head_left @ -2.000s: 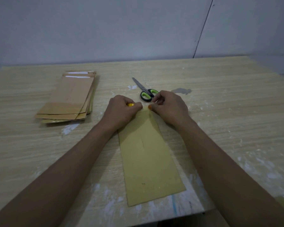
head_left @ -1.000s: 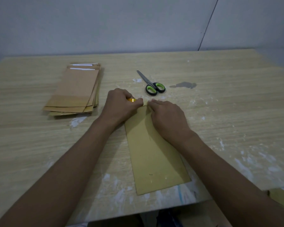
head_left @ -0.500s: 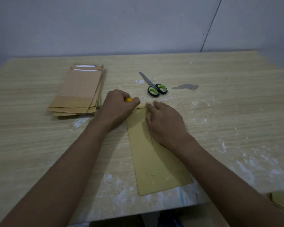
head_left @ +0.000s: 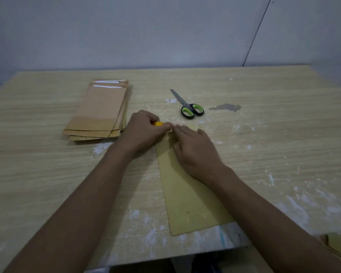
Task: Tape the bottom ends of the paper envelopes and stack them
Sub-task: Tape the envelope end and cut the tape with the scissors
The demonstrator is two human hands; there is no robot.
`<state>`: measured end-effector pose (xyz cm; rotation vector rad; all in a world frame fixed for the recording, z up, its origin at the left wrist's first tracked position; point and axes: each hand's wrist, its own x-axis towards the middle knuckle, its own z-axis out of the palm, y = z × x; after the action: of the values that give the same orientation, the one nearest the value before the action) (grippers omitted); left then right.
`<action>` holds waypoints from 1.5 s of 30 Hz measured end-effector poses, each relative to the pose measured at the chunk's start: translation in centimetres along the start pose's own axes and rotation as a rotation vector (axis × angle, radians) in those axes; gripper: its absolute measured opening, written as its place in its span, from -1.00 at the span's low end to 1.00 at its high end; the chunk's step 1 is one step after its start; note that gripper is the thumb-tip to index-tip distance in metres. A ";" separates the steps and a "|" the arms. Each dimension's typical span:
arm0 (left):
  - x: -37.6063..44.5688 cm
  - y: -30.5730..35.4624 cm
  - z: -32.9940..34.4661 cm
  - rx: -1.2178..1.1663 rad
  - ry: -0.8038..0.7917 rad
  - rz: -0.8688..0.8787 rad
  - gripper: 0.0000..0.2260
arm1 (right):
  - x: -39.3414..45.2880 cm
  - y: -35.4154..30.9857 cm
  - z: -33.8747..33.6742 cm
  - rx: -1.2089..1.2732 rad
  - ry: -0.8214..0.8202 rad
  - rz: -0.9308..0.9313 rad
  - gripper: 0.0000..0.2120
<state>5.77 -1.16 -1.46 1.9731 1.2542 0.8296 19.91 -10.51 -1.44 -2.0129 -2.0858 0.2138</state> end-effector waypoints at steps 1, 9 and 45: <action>0.0 0.0 0.0 -0.008 -0.005 -0.003 -0.51 | -0.1 0.0 0.0 -0.011 -0.011 -0.010 -0.49; 0.1 -0.2 -0.9 0.000 -0.027 0.035 -0.59 | -0.3 -0.2 0.0 -0.064 -0.039 -0.016 -0.47; -0.5 -1.5 -2.3 -0.012 0.064 0.051 -0.72 | -0.4 -2.0 0.1 -0.074 -0.106 0.060 -0.46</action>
<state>3.01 -0.72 -1.41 1.9902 1.2371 0.9295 17.99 -10.94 -1.08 -2.1538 -2.1270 0.2628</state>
